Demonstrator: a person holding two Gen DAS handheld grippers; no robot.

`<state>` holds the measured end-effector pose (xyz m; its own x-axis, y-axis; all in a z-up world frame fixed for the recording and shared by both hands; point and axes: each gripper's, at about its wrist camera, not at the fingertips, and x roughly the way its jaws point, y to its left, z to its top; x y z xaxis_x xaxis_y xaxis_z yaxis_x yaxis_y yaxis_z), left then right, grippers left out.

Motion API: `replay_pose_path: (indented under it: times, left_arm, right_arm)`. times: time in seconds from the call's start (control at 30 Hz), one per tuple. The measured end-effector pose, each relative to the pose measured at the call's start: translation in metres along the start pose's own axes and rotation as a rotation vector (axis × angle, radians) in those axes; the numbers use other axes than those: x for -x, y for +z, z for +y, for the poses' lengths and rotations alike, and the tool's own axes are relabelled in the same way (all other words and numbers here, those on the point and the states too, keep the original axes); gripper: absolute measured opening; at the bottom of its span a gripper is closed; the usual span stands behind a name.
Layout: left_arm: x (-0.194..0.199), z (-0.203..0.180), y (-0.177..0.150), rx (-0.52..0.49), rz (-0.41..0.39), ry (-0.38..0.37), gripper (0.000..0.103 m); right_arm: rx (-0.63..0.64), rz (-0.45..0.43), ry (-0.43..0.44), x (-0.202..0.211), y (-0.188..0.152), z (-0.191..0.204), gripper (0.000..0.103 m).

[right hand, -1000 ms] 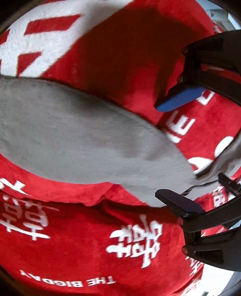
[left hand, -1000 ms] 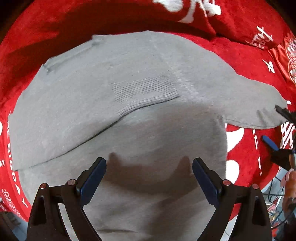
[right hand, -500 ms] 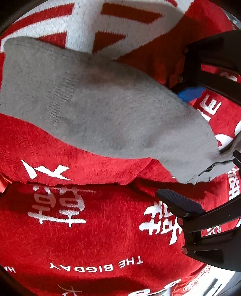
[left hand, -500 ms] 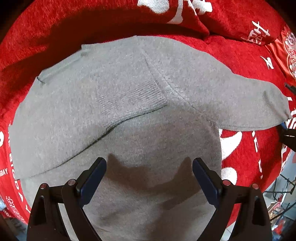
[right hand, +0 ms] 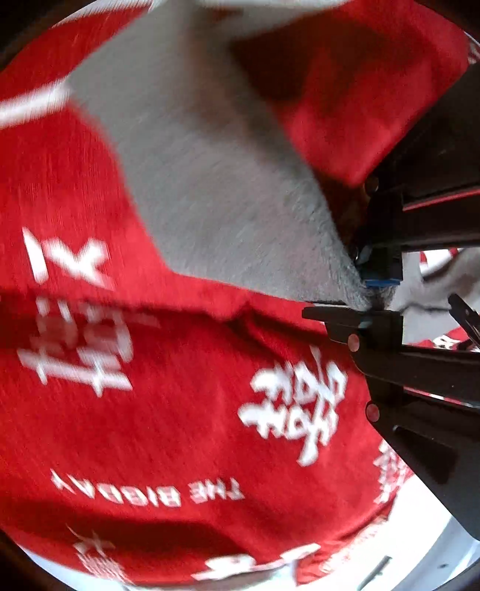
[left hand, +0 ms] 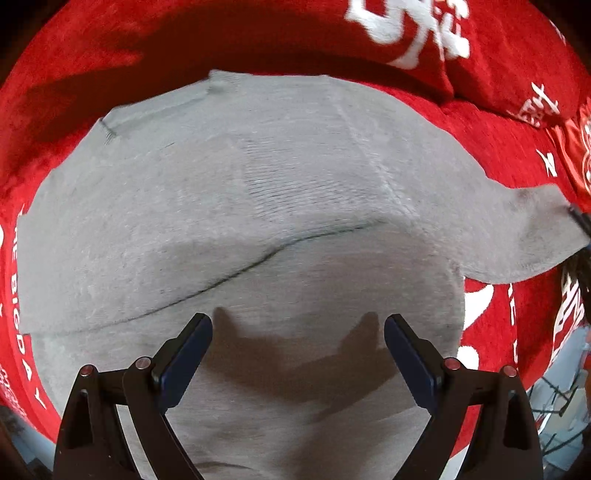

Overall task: Fold small clothes
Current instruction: 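Grasp the sleeve cuff with the right gripper and fold it across the back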

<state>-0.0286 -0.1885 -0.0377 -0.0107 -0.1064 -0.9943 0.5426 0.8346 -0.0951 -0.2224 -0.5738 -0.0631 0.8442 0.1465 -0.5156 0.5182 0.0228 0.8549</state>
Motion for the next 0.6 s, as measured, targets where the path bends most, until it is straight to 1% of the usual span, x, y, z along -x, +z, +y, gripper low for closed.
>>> replay_pose_path:
  times: [0.1,0.17,0.23,0.33,0.43,0.47,0.53,0.6]
  left_arm:
    - [0.004,0.019,-0.004,0.022,-0.001,-0.027,0.095]
    - [0.007,0.034,-0.005,0.025,-0.016,-0.029,0.095]
    - [0.016,0.051,-0.007,0.041,-0.037,-0.019,0.095]
    - [0.024,0.082,-0.008,0.094,-0.06,0.021,0.095]
    - [0.028,0.118,-0.012,0.157,-0.058,0.038,0.095]
    - [0.03,0.127,-0.013,0.169,-0.06,0.036,0.095]
    - [0.036,0.152,-0.019,0.206,-0.084,0.061,0.095]
    - [0.041,0.171,-0.023,0.235,-0.101,0.074,0.095]
  right_arm:
    - [0.112,0.05,0.007,-0.018,-0.011,0.035,0.009]
    - [0.194,0.089,0.007,-0.033,-0.021,0.06,0.009]
    - [0.273,0.131,0.01,-0.05,-0.034,0.084,0.009]
    - [0.404,0.198,0.016,-0.08,-0.064,0.124,0.009]
    - [0.539,0.28,0.013,-0.118,-0.108,0.158,0.01]
    - [0.592,0.318,0.001,-0.134,-0.128,0.167,0.01]
    - [0.692,0.393,-0.051,-0.168,-0.167,0.179,0.01]
    - [0.749,0.466,-0.108,-0.2,-0.2,0.18,0.013]
